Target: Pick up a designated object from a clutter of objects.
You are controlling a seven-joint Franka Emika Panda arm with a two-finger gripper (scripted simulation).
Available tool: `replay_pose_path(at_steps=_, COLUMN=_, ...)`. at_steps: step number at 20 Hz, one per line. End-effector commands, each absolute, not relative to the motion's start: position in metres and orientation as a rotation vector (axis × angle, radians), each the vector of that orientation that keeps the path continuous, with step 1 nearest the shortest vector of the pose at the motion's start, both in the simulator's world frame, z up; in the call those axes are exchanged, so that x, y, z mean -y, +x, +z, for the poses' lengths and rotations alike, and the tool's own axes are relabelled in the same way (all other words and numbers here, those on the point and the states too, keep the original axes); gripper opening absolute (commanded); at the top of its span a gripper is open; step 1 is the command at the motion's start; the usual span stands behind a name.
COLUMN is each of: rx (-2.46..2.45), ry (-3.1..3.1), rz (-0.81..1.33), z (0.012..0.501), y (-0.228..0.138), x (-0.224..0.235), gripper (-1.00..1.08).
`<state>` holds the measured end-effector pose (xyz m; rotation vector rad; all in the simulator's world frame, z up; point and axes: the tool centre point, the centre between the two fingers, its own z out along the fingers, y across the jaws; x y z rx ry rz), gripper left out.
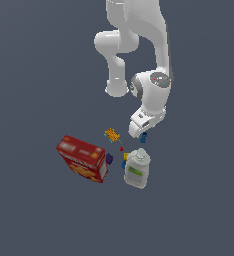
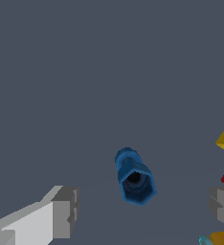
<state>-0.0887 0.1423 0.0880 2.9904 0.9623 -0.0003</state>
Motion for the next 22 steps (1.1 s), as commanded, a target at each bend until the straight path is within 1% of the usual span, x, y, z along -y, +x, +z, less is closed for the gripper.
replay_pose_path(at_steps=1, rx=-0.963, ry=2.99, rz=-0.001, z=0.081, y=-0.089, x=-0.142, gripper=1.0)
replay_pose_path(at_steps=8, rx=-0.966, ry=2.99, rz=-0.001, z=0.053, y=-0.09, x=-0.143, gripper=1.0)
replay_pose_path(at_steps=14, rx=-0.968, ry=2.989, rz=0.0, z=0.044, y=-0.09, x=-0.143, gripper=1.0)
replay_pose_path(at_steps=15, rx=-0.968, ry=2.989, rz=0.0, z=0.044, y=-0.09, x=-0.143, gripper=-1.0)
replay_pose_path(at_steps=22, rx=-0.968, ry=2.989, rz=0.0, z=0.044, y=-0.09, x=-0.143, gripper=-1.0)
